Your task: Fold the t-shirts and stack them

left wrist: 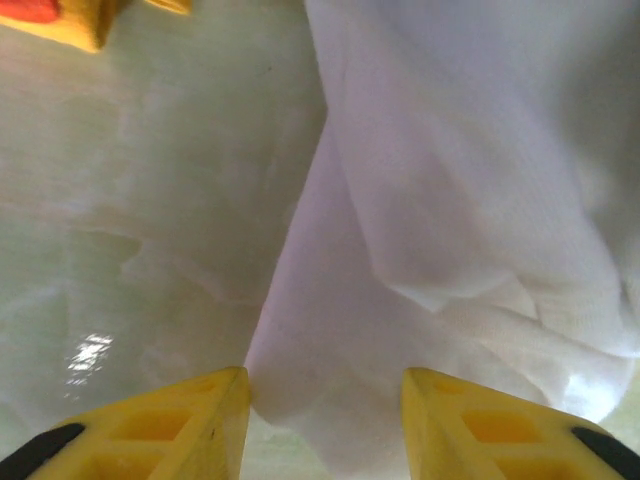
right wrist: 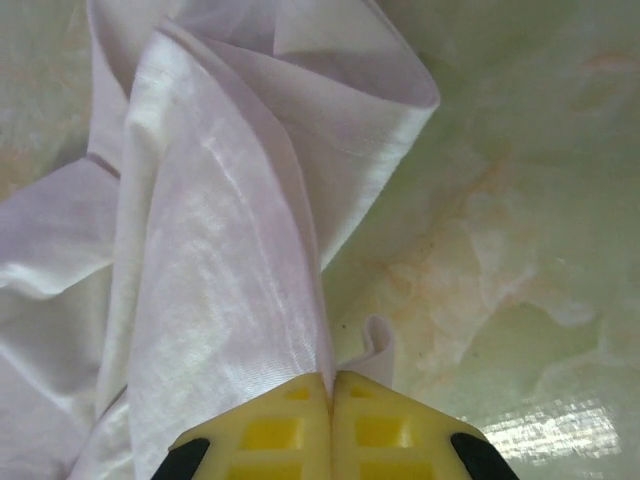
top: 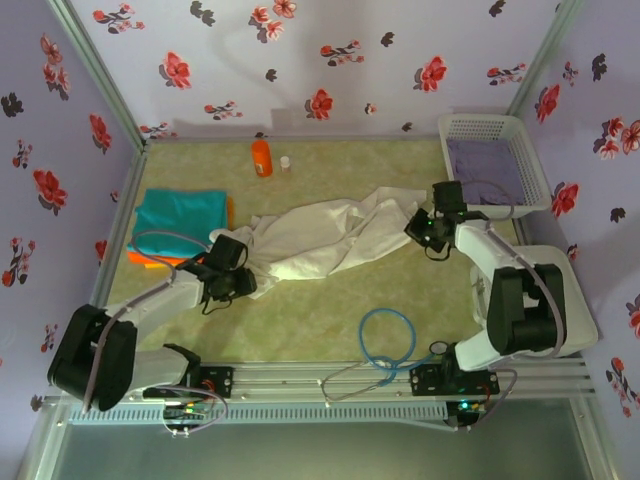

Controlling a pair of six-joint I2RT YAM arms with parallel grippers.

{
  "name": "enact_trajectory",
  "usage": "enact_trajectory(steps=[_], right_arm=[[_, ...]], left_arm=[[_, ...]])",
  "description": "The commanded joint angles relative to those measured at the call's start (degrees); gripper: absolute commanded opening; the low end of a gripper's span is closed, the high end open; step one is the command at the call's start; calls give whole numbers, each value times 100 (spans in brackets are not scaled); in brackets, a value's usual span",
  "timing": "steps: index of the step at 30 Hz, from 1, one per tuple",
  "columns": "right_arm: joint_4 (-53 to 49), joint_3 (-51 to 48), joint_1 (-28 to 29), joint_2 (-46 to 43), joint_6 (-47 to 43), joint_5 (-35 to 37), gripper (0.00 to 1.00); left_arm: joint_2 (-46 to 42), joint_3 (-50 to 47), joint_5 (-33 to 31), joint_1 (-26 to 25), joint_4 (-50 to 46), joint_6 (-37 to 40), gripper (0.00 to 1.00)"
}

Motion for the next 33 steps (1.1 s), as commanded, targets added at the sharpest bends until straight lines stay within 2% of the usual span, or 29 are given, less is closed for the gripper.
enact_trajectory(steps=[1, 7, 11, 14, 19, 26, 33], right_arm=[[-440, 185, -93, -318, 190, -314, 0], [-685, 362, -226, -796, 405, -738, 0], [-1305, 580, -240, -1055, 277, -541, 0], [-1773, 636, -253, -1312, 105, -412, 0], [-2243, 335, -258, -2012, 149, -15, 0], [-2749, 110, -314, -2695, 120, 432, 0], [-3268, 151, -333, -3260, 49, 1182, 0]], left_arm=[[311, 20, 143, 39, 367, -134, 42], [711, 212, 171, 29, 476, -95, 26], [663, 415, 161, 30, 263, -44, 7], [445, 522, 147, 26, -57, -24, 2], [-317, 547, 128, -15, -750, -215, 0], [-1595, 1034, -47, -240, -2254, -509, 0], [-2259, 1487, -68, -515, -3468, -870, 0]])
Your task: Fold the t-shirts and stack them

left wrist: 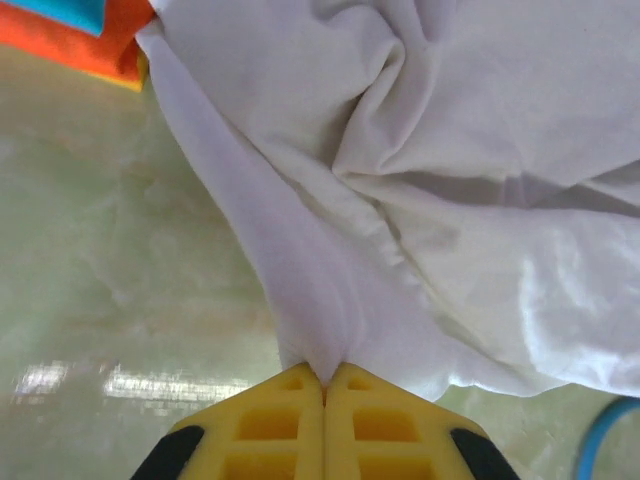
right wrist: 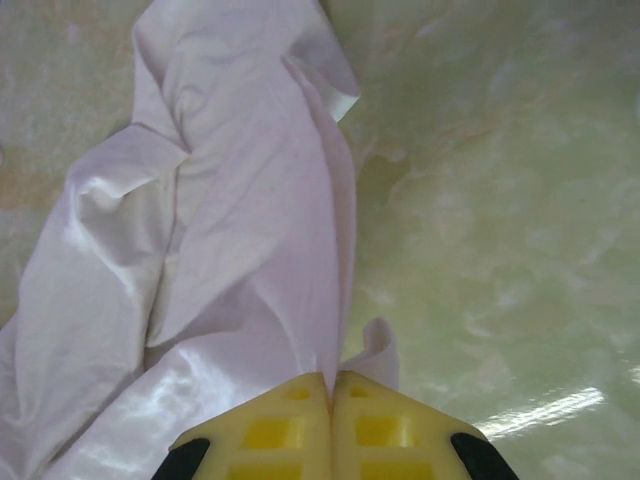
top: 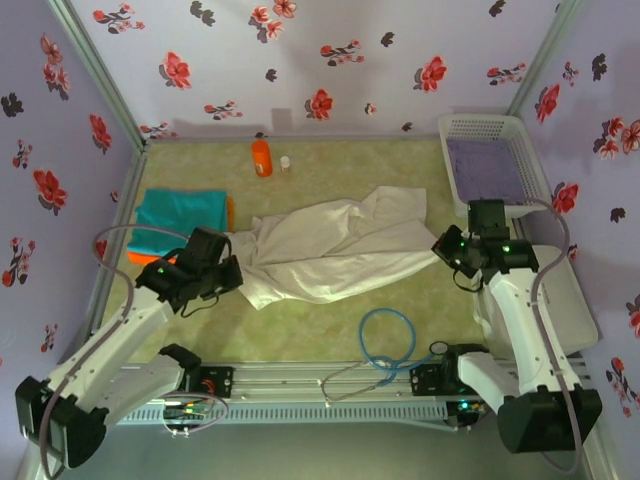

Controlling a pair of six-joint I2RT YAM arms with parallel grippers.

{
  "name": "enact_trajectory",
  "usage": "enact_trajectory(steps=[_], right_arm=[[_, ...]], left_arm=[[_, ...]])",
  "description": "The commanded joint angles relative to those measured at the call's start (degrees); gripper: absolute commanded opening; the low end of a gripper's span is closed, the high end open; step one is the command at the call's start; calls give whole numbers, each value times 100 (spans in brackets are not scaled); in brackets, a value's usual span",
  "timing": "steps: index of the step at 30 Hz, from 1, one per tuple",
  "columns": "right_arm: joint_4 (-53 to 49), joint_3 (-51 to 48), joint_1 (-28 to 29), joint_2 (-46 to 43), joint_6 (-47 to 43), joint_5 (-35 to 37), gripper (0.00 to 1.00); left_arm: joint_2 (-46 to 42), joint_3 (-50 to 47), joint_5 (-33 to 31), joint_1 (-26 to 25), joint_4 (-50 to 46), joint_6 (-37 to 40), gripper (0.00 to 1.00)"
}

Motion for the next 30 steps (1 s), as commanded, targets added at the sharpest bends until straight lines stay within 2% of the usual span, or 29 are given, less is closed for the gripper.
enact_trajectory(steps=[1, 7, 15, 17, 19, 22, 23, 25, 26, 28, 29, 30], right_arm=[[-505, 4, -42, -364, -118, 734, 0], [-900, -137, -41, -629, -152, 950, 0], [-1195, -667, -41, -975, -62, 1030, 4], [-1192, -734, -41, -1080, -34, 1038, 8], [-1101, -728, -41, -1155, -5, 1032, 18], [-930, -693, -41, -1180, 22, 1039, 28], [-860, -674, -41, -1153, 7, 991, 32], [-720, -624, -41, -1107, -46, 958, 38], [-620, -590, -41, -1058, -105, 911, 47], [-418, -551, -41, -953, -128, 831, 60], [-258, -550, -41, -888, -129, 733, 63], [-86, -555, -41, -841, -128, 610, 67]], left_arm=[[-317, 197, -126, -192, -1039, -438, 0], [-944, 135, -129, -618, -1548, -1240, 0], [-1388, -568, -247, -1538, -1507, -2368, 0], [-1336, -697, -248, -1707, -1439, -2481, 0], [-1222, -703, -262, -1751, -1462, -2428, 0], [-977, -546, -338, -1752, -1604, -2242, 13], [-884, -483, -368, -1754, -1655, -2164, 20], [-741, -364, -475, -1743, -1757, -2025, 42], [-681, -289, -564, -1738, -1785, -1952, 51], [-575, -161, -679, -1661, -1740, -1727, 64], [-500, -77, -666, -1567, -1618, -1515, 69], [-406, 30, -595, -1467, -1502, -1314, 71]])
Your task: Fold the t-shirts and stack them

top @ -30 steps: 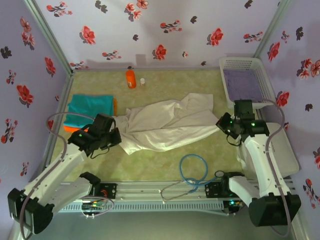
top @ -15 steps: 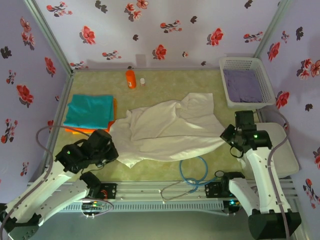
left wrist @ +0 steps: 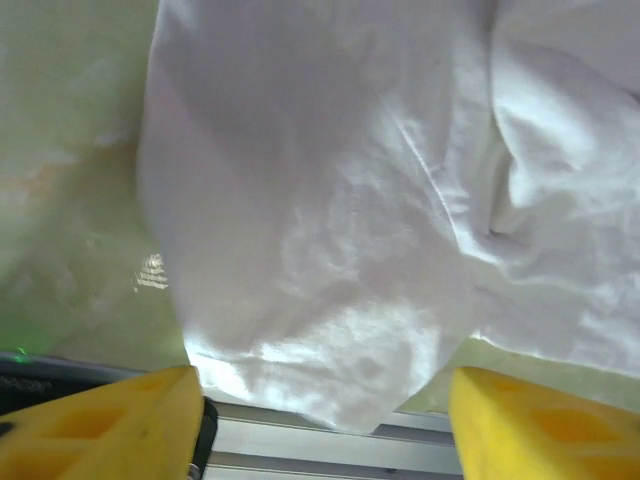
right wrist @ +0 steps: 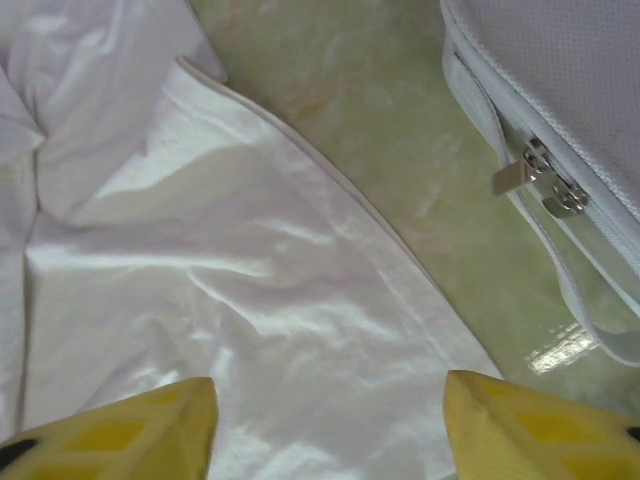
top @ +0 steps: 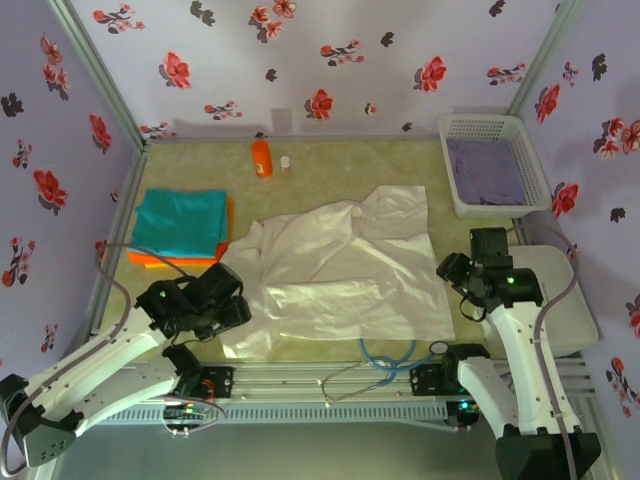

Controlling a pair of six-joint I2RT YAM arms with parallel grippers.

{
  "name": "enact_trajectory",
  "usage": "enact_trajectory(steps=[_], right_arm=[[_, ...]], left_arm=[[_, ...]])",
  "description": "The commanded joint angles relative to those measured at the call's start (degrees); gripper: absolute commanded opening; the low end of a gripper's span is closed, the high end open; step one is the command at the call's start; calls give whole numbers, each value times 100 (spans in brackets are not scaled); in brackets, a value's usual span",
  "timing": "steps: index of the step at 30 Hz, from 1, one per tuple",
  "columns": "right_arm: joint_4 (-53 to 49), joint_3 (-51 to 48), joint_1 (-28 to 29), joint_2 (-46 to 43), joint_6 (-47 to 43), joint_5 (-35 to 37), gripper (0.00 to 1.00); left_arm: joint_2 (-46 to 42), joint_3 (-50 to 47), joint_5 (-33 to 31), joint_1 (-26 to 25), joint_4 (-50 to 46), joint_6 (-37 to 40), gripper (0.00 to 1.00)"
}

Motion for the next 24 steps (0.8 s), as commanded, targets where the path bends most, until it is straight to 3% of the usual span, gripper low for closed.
enact_trajectory(steps=[1, 6, 8, 12, 19, 22, 24], right_arm=[[762, 126, -33, 187, -66, -406, 70], [1783, 10, -33, 737, -101, -1171, 81], [2374, -136, -33, 902, -117, -1420, 87], [2957, -179, -34, 1356, -148, -1572, 89], [3468, -211, -33, 2160, -76, -1675, 90], [3670, -236, -33, 2463, -45, -1746, 89], [3907, -295, -24, 2681, 41, -1851, 84]], left_arm=[[271, 483, -134, 294, 174, 718, 72], [1138, 1236, -24, 857, 791, 1812, 74], [1469, 1446, 342, 1101, 1126, 2312, 73], [2090, 1773, 673, 1527, 1619, 2924, 73], [3374, 2183, 714, 2289, 2417, 3730, 71], [4074, 2387, 888, 2652, 2817, 3881, 64], [4619, 2727, 1126, 2813, 2871, 4168, 51]])
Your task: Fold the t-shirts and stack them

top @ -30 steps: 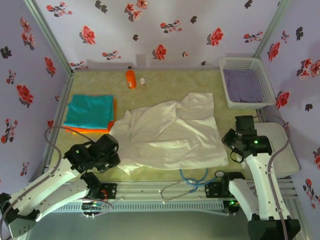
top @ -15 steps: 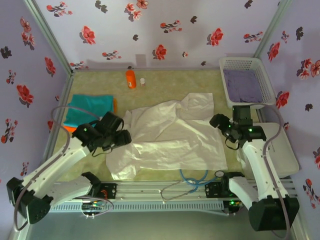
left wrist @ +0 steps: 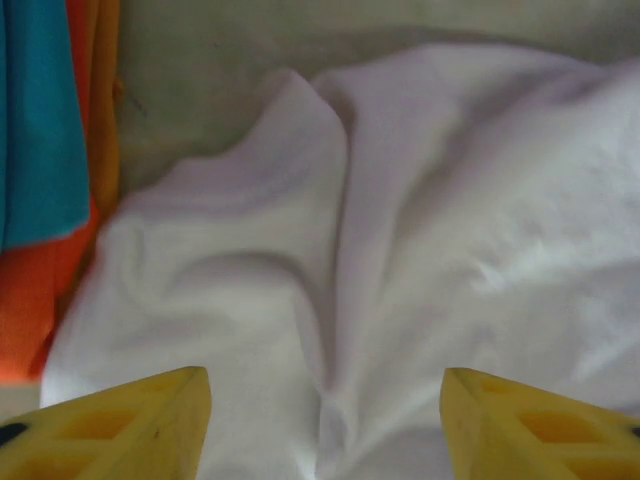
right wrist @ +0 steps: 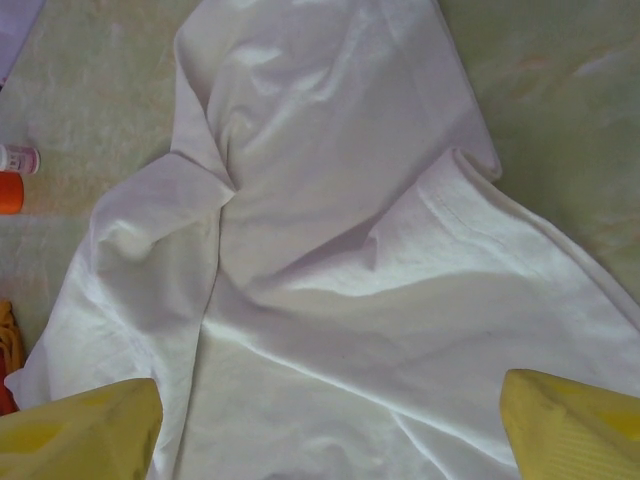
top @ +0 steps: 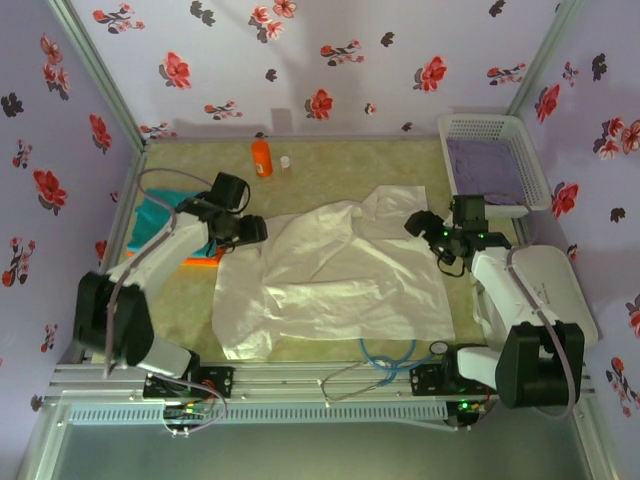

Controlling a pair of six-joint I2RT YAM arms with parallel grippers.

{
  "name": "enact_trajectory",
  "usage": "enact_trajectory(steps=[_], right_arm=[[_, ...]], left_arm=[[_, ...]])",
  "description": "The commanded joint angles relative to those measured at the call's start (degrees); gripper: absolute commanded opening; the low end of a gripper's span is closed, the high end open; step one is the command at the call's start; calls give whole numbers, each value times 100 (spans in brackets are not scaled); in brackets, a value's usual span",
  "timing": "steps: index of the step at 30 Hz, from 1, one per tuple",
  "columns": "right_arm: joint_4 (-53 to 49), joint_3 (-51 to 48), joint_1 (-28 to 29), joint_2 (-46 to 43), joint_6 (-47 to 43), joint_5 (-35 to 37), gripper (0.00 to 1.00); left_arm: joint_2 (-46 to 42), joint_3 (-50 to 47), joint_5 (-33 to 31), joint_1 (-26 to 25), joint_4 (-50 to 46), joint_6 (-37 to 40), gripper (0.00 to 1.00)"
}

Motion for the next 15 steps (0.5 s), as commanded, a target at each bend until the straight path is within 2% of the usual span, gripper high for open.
enact_trajectory(steps=[1, 4, 12, 15], right_arm=[[600, -155, -24, 311, 130, -255, 83], [858, -158, -8, 737, 147, -452, 79], [1275, -151, 196, 1717, 154, -613, 76], [1316, -58, 305, 1986, 143, -521, 75]], left_arm=[[691, 548, 332, 241, 393, 640, 47], [1295, 958, 316, 320, 373, 836, 45], [2201, 1496, 156, 359, 446, 1006, 47], [2355, 1527, 131, 367, 387, 985, 42]])
